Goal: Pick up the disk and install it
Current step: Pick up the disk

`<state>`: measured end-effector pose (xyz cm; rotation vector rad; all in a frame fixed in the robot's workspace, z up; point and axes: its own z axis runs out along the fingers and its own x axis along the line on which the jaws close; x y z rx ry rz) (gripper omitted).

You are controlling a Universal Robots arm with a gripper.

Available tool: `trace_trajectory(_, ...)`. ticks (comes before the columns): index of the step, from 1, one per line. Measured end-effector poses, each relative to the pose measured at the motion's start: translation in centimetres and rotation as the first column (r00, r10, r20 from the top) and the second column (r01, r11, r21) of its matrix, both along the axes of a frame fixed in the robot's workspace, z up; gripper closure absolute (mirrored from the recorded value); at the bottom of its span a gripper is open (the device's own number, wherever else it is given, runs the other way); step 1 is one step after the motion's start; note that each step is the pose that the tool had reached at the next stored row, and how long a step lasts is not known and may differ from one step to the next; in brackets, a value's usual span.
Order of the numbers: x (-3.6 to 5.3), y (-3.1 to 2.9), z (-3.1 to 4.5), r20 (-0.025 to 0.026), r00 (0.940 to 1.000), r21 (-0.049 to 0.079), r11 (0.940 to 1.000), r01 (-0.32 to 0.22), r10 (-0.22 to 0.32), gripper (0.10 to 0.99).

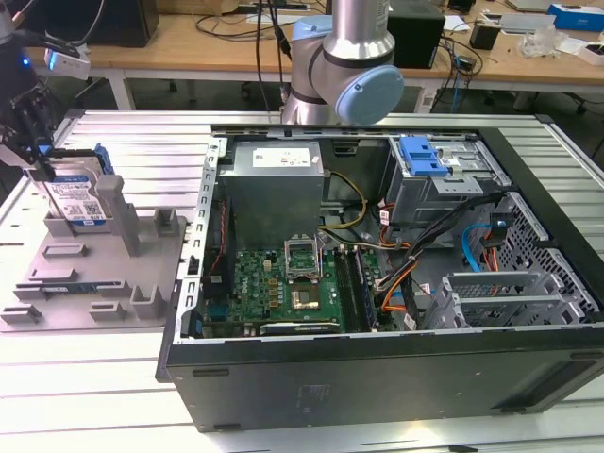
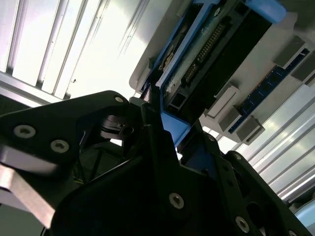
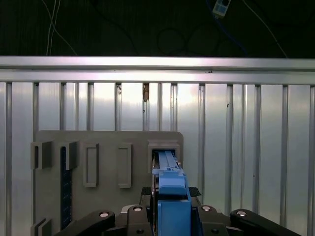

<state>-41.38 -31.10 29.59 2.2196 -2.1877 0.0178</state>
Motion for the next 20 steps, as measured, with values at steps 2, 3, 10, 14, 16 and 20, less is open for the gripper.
trace_trajectory(2,0.0,0.0,0.0,0.0,1.0,0.0,1.0,0.0,0.0,0.722)
trace_trajectory(3,0.0,0.0,0.0,0.0,1.0,0.0,1.0,0.0,0.0,0.722)
trace_trajectory(10,-0.01,0.0,0.4,0.0,1.0,0.0,1.0,0.0,0.0,0.722)
trace_trajectory(14,0.0,-0.02,1.05,0.0001,1.0,0.0,1.0,0.0,0.0,0.722)
trace_trajectory(16,0.0,-0.03,1.42,0.0,1.0,0.0,1.0,0.0,0.0,0.722)
trace_trajectory(20,0.0,-0.04,2.64,0.0001,1.0,0.0,1.0,0.0,0.0,0.722)
